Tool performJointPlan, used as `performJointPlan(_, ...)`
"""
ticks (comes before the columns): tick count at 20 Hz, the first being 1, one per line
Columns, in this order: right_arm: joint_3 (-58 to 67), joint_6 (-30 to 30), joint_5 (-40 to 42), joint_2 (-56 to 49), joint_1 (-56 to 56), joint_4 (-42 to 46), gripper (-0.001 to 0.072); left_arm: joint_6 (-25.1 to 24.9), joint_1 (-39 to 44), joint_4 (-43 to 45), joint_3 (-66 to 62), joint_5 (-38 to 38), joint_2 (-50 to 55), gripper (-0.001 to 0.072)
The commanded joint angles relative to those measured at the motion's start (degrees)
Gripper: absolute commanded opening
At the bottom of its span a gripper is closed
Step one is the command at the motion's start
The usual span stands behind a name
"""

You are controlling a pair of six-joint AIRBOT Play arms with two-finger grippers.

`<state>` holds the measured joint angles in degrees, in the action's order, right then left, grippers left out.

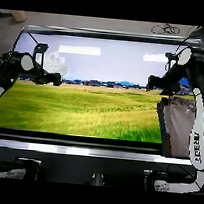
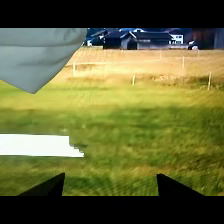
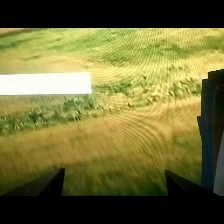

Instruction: Fold the shirts.

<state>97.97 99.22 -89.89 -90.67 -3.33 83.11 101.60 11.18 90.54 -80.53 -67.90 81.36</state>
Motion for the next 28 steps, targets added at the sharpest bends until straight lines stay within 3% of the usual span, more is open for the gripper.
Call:
performJointPlan(1, 0.0, 0.0, 0.0, 0.0, 0.0, 0.0, 0.0695, 0.0, 0.0, 0.0, 0.0, 0.0, 0.0, 0.0673)
performJointPlan(18, 0.0, 0.0, 1.8, 0.0, 0.0, 0.0, 0.0695, 0.0, 0.0, -0.4, 0.0, 0.2, 0.0, 0.0673)
performJointPlan(21, 0.0, -0.3, 7.4, -0.1, 0.0, 0.8, 0.0697, 0.0, -0.3, 1.1, 0.0, 9.8, 1.4, 0.0677)
performJointPlan(23, 0.0, -0.3, 9.0, -0.1, 0.0, 1.1, 0.0696, 4.0, -3.5, 2.8, -3.7, 14.3, 5.2, 0.0677)
performJointPlan(28, 0.0, -0.5, 9.0, -0.1, 0.0, 1.1, 0.0693, 13.3, -17.4, -7.8, -18.4, 4.7, 23.4, 0.0676)
